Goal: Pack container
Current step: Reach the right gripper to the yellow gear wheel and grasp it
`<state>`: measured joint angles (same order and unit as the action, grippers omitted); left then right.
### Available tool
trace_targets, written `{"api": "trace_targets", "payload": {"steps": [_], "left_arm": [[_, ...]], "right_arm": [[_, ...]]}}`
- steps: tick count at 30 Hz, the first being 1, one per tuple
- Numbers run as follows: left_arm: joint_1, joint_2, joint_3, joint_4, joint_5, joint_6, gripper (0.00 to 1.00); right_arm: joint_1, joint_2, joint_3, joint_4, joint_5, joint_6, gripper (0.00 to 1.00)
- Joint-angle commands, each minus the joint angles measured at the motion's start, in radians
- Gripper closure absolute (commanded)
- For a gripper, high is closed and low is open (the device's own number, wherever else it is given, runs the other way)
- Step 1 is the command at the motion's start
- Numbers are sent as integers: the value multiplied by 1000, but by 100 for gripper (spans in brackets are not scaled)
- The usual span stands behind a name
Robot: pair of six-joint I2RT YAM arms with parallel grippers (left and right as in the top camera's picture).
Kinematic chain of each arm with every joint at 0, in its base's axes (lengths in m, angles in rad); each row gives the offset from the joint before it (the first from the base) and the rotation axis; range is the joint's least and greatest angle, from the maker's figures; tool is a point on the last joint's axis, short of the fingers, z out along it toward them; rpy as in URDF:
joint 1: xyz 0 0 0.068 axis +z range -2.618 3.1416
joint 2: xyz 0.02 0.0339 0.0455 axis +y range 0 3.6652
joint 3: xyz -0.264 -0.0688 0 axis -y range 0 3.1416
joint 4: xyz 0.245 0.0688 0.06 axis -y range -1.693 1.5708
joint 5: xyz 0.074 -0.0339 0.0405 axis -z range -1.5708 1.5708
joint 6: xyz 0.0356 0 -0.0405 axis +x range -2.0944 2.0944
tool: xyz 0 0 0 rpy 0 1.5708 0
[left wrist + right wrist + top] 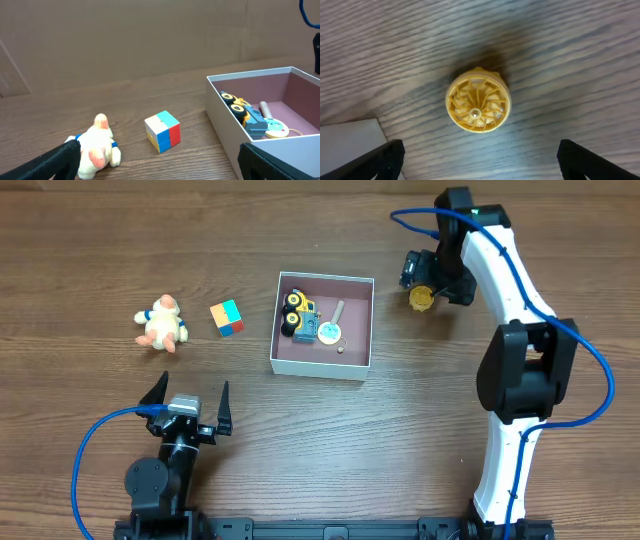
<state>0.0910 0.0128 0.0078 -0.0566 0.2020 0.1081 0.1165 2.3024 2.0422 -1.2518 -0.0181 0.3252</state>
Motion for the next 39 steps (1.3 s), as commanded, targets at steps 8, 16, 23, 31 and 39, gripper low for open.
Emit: {"api": "trace_targets", "payload": {"steps": [8,16,23,31,39], "left_arm": [[-2,-8,-3,1,-2,8,0],[-2,-8,-3,1,-2,8,0],[-2,-8,-3,1,-2,8,0],[-2,-8,-3,1,-2,8,0],[-2,-8,-3,1,-2,8,0]], "right_arm": [[2,37,-14,3,77,-91,0],[2,70,-14,30,77,-125,0],[2,79,-14,70,77,-125,0],[2,83,-27,104,60,-158,0],[2,83,-27,102,61,-158,0]]}}
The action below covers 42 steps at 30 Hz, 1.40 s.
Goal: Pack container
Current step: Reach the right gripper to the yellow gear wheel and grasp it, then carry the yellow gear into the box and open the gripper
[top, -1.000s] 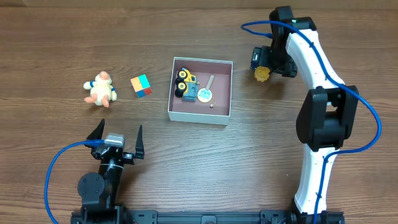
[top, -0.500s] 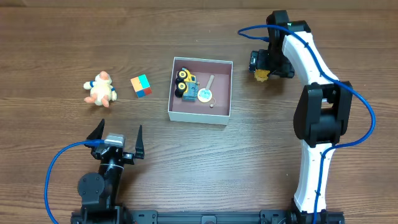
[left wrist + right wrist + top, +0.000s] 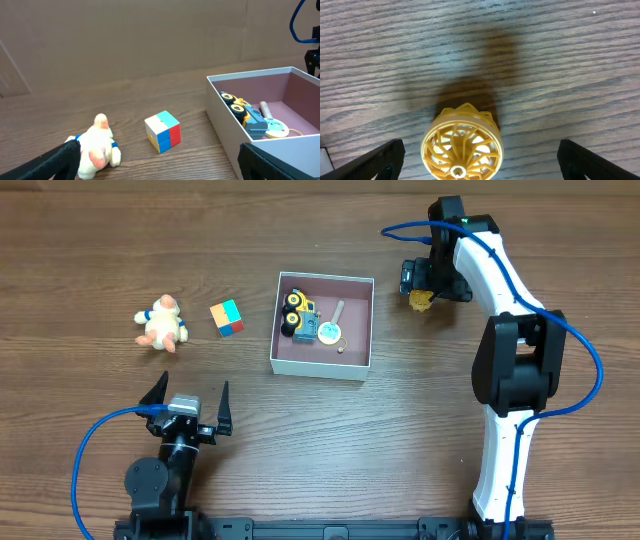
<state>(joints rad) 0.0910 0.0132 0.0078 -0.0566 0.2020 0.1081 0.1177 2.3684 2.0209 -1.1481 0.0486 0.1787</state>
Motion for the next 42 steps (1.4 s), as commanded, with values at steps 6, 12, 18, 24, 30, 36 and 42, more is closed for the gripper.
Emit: {"api": "trace_targets", "payload": {"steps": [6,12,18,24,30,36,42], "left_arm": [[-2,-9,-3,1,-2,8,0],[-2,-9,-3,1,-2,8,0],[-2,-9,-3,1,-2,8,0],[-2,-9,-3,1,-2,8,0],[-2,-9,-3,1,-2,8,0],[-2,-9,-3,1,-2,8,0],[-2,-9,-3,1,-2,8,0]], "right_arm": [[8,17,-6,-16,-6,-5,0],[47,18,-6,0,10,-56,0],[62,19,-6,11,18,-52,0],[57,55,-6,12,19,-53,0],[48,82,-6,20,29,-49,0],[12,82,-6,23,29,-48,0],[-1,82,-6,27,17,-45,24]]}}
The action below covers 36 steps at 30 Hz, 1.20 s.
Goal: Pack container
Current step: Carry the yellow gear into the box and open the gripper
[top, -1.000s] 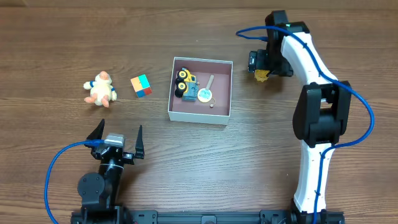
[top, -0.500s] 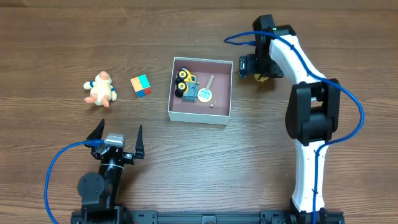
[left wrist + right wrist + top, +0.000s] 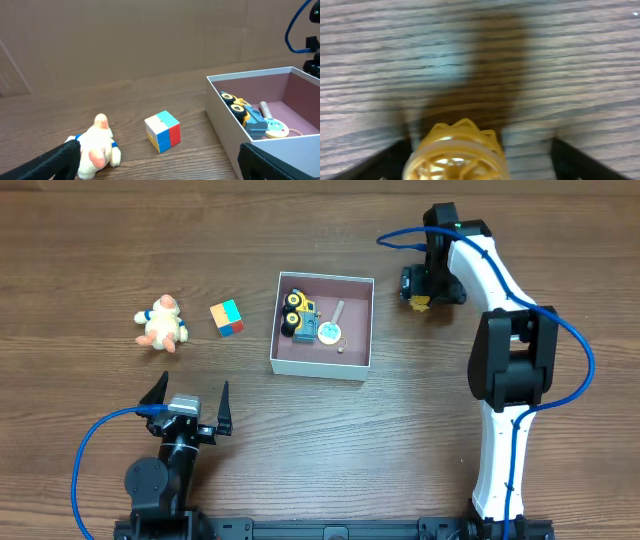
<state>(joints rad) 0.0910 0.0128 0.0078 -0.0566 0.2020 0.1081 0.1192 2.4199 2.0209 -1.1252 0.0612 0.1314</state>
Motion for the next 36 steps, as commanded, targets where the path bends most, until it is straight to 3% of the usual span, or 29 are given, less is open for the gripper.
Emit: {"api": "trace_targets", "payload": {"steps": [1,2,4,5,13,19,25,30,31,36], "left_arm": [[-2,-8,-3,1,-2,8,0],[-2,-8,-3,1,-2,8,0],[-2,-8,-3,1,-2,8,0],[-2,-8,-3,1,-2,8,0],[-2,-8,-3,1,-2,8,0],[-2,-8,-3,1,-2,8,0],[-2,-8,-3,1,-2,8,0],[-2,-8,-3,1,-2,8,0],[-2,-8,-3,1,-2,8,0],[-2,-8,-3,1,-2,8,0]], "right_arm": [[-3,31,-6,5,4,3,27],[-2,31,-6,6,5,9,31],[-2,31,-6,6,5,38,51],[-2,31,-6,6,5,45,51],[-1,30,71,-80,5,86,52],[35,30,343,-338,-34,86,51],[160,30,603,-561,-40,86,51],[308,27,609,-568,-40,86,49],[335,27,603,-567,-39,86,44],[385,28,599,-568,-37,109,40]]}}
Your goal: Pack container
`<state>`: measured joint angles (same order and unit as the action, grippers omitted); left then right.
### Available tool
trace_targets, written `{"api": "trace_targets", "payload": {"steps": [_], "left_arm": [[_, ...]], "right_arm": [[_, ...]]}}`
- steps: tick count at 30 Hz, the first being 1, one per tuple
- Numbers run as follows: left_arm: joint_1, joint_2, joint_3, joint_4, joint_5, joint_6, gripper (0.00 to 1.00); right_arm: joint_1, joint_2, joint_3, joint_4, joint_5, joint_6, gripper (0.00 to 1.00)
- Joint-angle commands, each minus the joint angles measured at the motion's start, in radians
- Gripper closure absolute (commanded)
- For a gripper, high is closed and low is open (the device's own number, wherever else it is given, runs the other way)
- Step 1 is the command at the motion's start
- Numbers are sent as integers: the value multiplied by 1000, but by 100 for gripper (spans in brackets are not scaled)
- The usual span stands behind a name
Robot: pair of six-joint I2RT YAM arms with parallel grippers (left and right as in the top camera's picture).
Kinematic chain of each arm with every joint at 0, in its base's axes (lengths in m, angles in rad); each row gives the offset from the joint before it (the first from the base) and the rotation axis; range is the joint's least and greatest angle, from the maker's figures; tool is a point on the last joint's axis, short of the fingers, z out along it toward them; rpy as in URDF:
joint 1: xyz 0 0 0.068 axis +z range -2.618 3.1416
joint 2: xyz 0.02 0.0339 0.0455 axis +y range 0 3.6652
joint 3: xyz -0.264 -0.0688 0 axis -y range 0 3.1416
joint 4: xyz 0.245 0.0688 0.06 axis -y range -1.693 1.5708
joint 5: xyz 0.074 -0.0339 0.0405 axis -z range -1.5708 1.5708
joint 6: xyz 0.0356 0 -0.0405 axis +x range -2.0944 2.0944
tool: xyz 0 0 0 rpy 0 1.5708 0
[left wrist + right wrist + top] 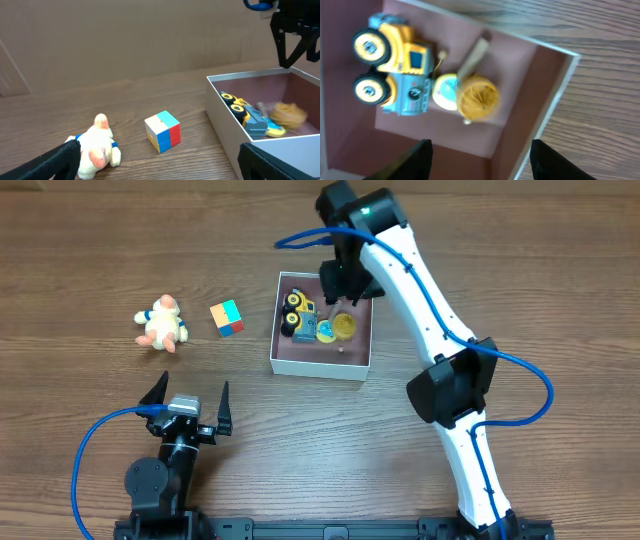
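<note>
The white box [320, 368] with a pink floor holds a yellow toy truck [298, 314], a small round tag and the yellow wheel [343, 326]. My right gripper [340, 284] hovers open over the box, with nothing between its fingers. In the right wrist view the wheel [477, 99] lies blurred beside the truck [395, 65], below the gripper [480, 167]. A plush duck [162, 325] and a coloured cube [227, 318] lie left of the box. My left gripper [188, 406] rests open near the front edge.
The left wrist view shows the duck [97, 147], the cube [162, 131] and the box's near wall [225, 125] ahead, with the right gripper [295, 35] above the box. A blue cable loops beside each arm.
The right gripper was on the table right of the box, its fingers either side of the yellow wheel. Now it hangs open over the box and the wheel lies inside. The left arm has not moved.
The right gripper hung open above the yellow wheel on the table right of the box, then stood lower over it, then had its fingers round it. Now the wheel is in the box beside the truck. Duck, cube and left arm stayed put.
</note>
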<state>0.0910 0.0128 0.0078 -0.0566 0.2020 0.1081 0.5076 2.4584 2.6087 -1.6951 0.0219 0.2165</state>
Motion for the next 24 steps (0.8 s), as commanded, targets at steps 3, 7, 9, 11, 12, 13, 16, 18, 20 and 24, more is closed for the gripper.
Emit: {"api": "trace_targets", "payload": {"steps": [3,7,9,11,12,13,16,18,20,24], "left_arm": [[-2,-8,-3,1,-2,8,0],[-2,-8,-3,1,-2,8,0],[-2,-8,-3,2,-2,8,0],[-2,-8,-3,1,-2,8,0],[-2,-8,-3,1,-2,8,0],[-2,-8,-3,1,-2,8,0],[-2,-8,-3,1,-2,8,0],[-2,-8,-3,1,-2,8,0],[-2,-8,-3,1,-2,8,0],[-2,-8,-3,1,-2,8,0]], "right_arm": [[-6,-11,10,4,5,24,34],[-54,-12,11,1,119,97,21],[-96,-16,11,1,97,114,9],[-142,-34,11,1,29,114,0],[-162,-46,11,1,-4,113,0],[-189,-68,11,1,-58,93,0],[-223,-144,-6,0,-158,38,0],[-223,-240,-78,1,-132,38,0],[-221,-344,-174,1,-75,38,0],[-229,-618,-434,1,13,42,0]]}}
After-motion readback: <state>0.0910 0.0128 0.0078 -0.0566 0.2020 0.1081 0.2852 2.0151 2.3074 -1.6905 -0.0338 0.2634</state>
